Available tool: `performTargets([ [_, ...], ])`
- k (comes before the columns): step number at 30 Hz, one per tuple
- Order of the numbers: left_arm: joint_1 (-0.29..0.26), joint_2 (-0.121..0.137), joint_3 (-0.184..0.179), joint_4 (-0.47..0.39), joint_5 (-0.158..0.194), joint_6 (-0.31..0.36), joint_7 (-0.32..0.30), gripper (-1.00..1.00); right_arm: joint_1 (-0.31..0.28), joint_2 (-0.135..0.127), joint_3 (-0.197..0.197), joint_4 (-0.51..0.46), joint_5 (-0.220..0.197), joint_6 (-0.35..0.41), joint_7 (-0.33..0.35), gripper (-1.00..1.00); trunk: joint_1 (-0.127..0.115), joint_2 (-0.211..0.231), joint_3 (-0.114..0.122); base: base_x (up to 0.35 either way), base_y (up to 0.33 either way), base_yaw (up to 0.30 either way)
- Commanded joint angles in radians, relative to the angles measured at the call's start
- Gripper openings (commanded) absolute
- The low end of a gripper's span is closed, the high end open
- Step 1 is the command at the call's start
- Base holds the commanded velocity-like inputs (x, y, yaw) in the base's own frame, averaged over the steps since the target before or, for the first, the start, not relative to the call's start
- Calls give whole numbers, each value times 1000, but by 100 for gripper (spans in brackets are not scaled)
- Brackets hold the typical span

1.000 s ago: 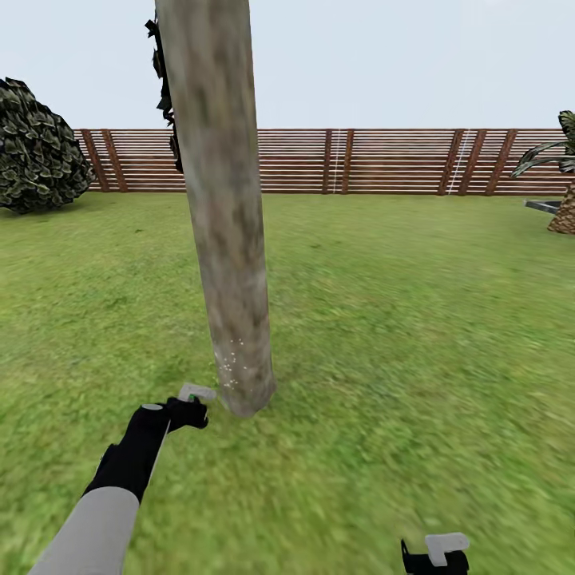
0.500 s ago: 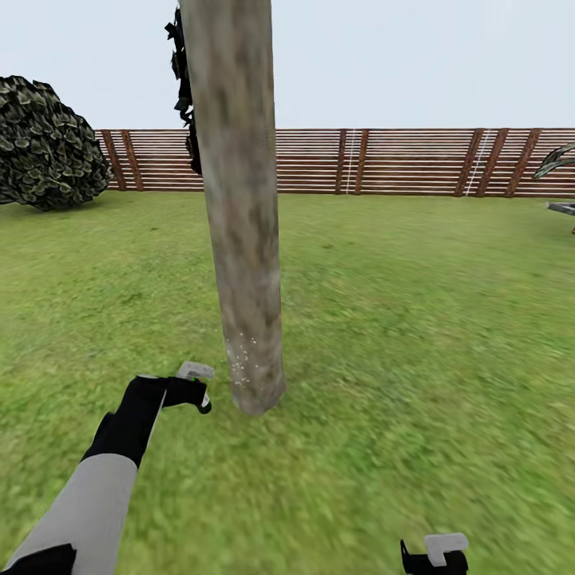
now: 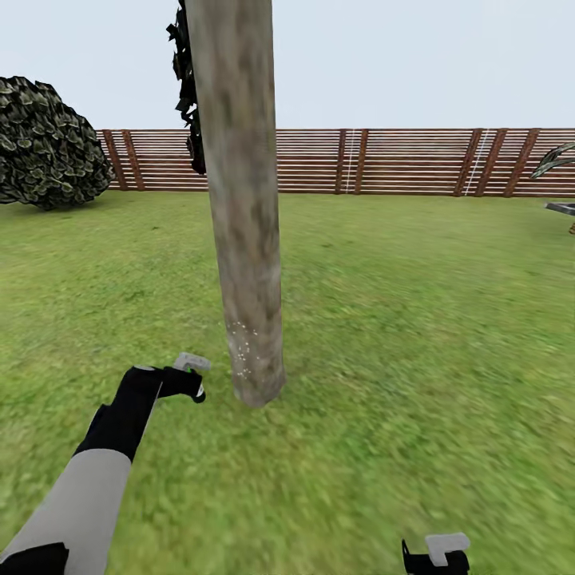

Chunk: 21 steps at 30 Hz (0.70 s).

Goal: In the garden, pick up the pesticide atomizer on the floor and spray pesticide onto both trees until each tree trunk is fully covered.

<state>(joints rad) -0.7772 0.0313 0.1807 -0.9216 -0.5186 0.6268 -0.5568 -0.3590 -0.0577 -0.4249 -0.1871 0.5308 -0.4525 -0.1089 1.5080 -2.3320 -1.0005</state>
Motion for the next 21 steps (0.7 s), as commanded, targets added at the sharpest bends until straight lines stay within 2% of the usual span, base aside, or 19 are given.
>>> performTargets([
  [1, 0, 2, -1, 0, 4, 2, -1, -100, 0, 0, 0, 0, 1, 0, 0, 100, 0, 0, 0, 0, 0, 0],
  [4, 0, -12, -6, -1, 6, 2, 0, -100, 0, -1, 0, 0, 1, 0, 0, 100, 0, 0, 0, 0, -91, 0],
  [5, -1, -22, -7, -2, 6, 2, 1, -100, 0, -1, 0, 0, 1, 0, 0, 100, 0, 0, 0, 0, -201, 0],
  [7, -4, -59, -9, -2, 4, 2, 4, -100, 0, -1, 0, 0, 1, 0, 0, 100, 0, 0, 0, 0, -249, 0],
  [10, -6, -75, -9, -24, 5, 9, 4, -100, 0, -1, 0, 0, 1, 0, 0, 100, 0, 0, 0, 0, -265, 0],
  [13, -7, -76, -7, -69, 4, 48, 5, -100, 0, -1, 0, 0, 2, 0, 0, 100, 0, 0, 0, 0, -271, 0],
  [21, -7, -64, 0, -87, 2, 59, 5, -100, 0, 0, 0, 0, 3, 0, 0, 100, 0, 0, 0, 0, -272, 0],
])
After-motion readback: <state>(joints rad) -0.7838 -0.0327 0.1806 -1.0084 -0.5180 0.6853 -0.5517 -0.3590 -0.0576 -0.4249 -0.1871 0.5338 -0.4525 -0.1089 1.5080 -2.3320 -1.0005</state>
